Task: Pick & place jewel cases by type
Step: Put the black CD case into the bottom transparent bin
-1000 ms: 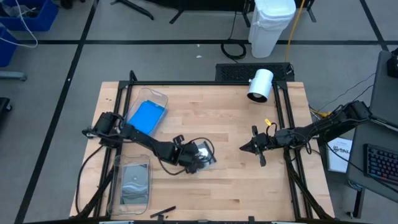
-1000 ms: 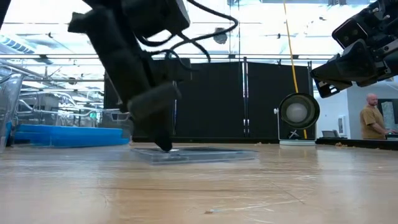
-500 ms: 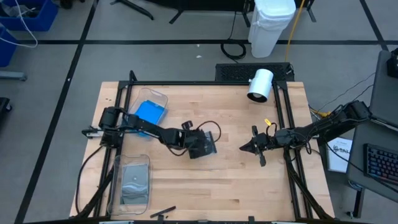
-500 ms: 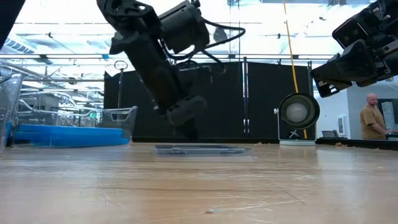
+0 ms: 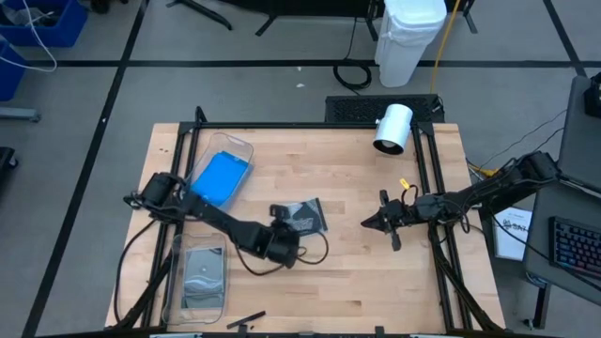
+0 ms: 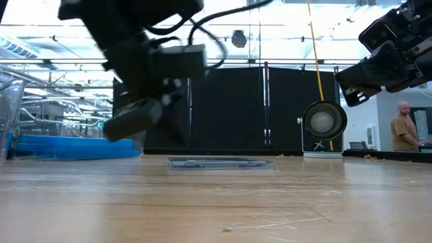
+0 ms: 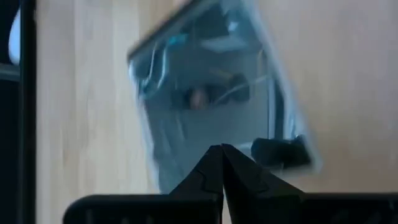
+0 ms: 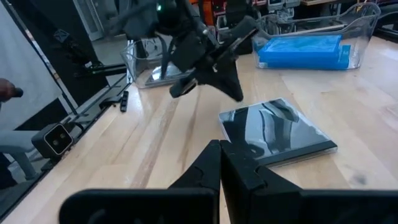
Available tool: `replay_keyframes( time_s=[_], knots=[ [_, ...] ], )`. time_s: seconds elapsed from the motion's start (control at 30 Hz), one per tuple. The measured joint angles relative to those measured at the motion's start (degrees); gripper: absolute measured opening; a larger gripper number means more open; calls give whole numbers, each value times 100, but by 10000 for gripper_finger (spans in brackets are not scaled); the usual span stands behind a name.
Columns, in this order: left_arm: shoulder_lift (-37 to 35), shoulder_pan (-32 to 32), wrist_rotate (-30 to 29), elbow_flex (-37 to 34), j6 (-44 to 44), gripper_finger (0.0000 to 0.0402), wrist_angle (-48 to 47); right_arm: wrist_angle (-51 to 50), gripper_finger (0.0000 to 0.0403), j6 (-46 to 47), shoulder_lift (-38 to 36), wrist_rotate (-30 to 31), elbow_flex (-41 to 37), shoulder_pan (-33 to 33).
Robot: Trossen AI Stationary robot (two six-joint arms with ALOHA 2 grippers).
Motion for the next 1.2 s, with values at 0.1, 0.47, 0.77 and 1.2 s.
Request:
replay_keyframes(
  time_s=[0.1, 0.47, 0.77, 1.2],
  knots=[
    [-1, -81, -291, 0, -781, 11, -711, 133, 0, 2, 210, 83, 21, 7],
    [17, 274, 821, -55, -2132, 28, -1433, -952, 0, -408, 2684, 1022, 1473, 133],
    [26, 768, 1066, -336, -1976, 21, -523, -1583, 9, -1870, 4461, 865, 2942, -386],
    [-3, 1024, 1146, -998, -2210, 86, 712, -1536, 171, -1524, 4824, 492, 3227, -956]
  ],
)
